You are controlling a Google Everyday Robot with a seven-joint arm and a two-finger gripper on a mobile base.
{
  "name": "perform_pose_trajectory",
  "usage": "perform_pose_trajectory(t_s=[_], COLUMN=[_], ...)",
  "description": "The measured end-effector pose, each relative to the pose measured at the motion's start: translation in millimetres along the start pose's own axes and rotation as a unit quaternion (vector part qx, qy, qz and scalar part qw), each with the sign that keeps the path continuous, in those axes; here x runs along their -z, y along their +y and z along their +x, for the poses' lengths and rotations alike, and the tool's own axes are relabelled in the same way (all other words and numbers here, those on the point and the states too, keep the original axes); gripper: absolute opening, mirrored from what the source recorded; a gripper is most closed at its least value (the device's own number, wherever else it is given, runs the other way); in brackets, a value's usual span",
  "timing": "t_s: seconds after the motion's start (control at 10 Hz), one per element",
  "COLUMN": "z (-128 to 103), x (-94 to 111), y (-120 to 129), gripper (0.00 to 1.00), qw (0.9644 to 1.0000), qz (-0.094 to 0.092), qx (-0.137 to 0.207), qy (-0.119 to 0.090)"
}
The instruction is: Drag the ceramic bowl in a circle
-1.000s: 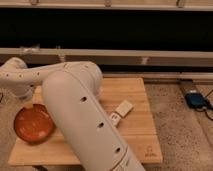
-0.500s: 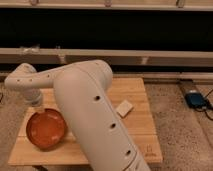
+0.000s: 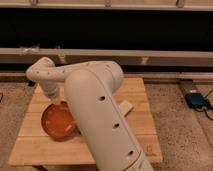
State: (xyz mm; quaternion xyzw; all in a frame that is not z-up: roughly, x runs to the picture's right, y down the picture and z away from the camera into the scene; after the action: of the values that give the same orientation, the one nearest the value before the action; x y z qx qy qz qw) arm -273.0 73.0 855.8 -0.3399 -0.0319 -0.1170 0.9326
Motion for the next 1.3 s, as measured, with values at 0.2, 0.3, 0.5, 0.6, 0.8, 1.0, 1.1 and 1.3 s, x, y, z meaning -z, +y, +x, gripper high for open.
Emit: perform_pose_trajectory(t_s=[0.2,0.3,0.5,0.6,0.8,1.0,1.1,1.3], z=[8,6,-16,-27,-51,-53,-52,-48], x=[4,8,11,9,2,-2,-2,7], y=[-10,-14,-8,-2,13,16,17,13], gripper=[0.17,0.28,0.49,0.57,0.77,0.8,0.8,0.8], qw=[0.9999,0.9999,0.9996,0.9994,0.9984,0.9978,0.9975,0.9967], qz=[0.004,0.008,0.012,0.012,0.007,0.006,0.009,0.032], qx=[-0.016,-0.012,0.008,0.016,0.033,0.042,0.046,0.054], qy=[-0.001,-0.006,-0.022,-0.03,-0.046,-0.052,-0.053,-0.05])
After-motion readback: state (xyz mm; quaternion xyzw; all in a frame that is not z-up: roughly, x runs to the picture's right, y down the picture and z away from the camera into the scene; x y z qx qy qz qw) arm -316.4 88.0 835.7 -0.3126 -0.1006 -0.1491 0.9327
